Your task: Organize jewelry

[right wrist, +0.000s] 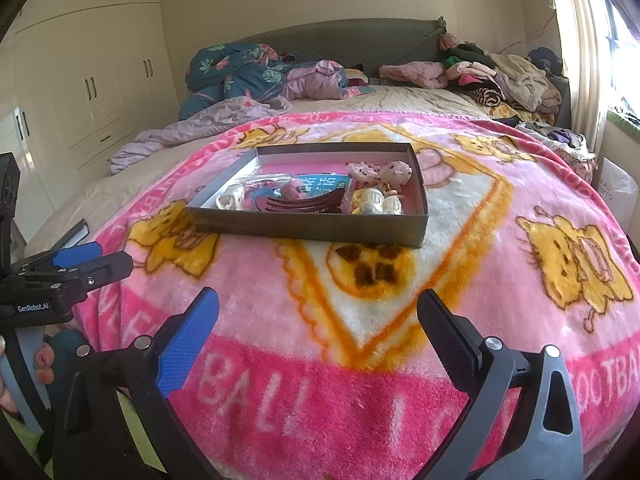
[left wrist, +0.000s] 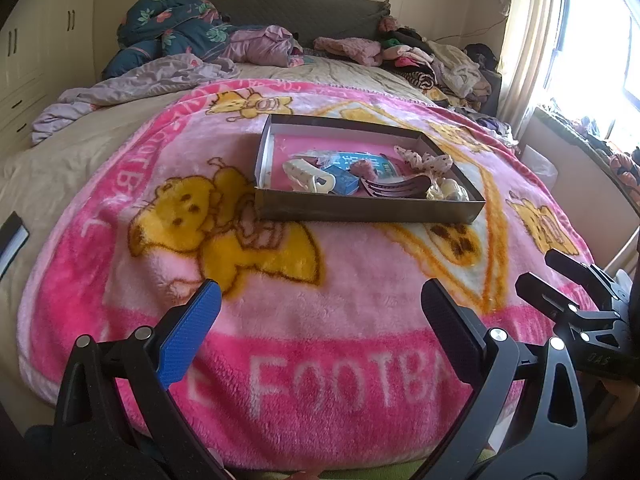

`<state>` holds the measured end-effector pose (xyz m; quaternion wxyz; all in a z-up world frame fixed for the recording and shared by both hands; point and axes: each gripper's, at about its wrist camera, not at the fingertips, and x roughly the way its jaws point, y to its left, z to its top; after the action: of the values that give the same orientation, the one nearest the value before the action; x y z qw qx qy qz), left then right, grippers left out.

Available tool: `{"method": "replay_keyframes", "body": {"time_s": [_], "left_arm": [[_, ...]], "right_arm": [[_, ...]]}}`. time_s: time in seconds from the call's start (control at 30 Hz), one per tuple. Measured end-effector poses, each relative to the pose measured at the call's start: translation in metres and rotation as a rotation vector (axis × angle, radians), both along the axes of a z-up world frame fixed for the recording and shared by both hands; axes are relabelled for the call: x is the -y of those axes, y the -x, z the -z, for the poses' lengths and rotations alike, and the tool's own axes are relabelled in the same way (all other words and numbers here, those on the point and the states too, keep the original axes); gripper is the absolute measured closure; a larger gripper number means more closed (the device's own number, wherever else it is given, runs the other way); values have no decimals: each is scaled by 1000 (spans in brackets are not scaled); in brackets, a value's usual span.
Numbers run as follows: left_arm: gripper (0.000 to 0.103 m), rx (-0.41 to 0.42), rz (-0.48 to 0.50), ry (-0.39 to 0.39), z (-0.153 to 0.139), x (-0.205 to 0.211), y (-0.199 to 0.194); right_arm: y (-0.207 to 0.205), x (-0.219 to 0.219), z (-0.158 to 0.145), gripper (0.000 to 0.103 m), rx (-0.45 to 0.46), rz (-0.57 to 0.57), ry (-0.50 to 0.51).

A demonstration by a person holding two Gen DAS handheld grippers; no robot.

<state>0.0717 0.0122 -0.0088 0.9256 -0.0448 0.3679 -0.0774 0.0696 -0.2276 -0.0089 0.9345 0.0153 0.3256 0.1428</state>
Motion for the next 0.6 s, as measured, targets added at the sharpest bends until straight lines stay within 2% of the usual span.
{"method": "replay_keyframes", "body": {"time_s": [0.6], "left_arm": [[11,3,-9,-7,-2,-3,1]], "right_arm": [[0,-1,0,7,-3,-1,0]]}}
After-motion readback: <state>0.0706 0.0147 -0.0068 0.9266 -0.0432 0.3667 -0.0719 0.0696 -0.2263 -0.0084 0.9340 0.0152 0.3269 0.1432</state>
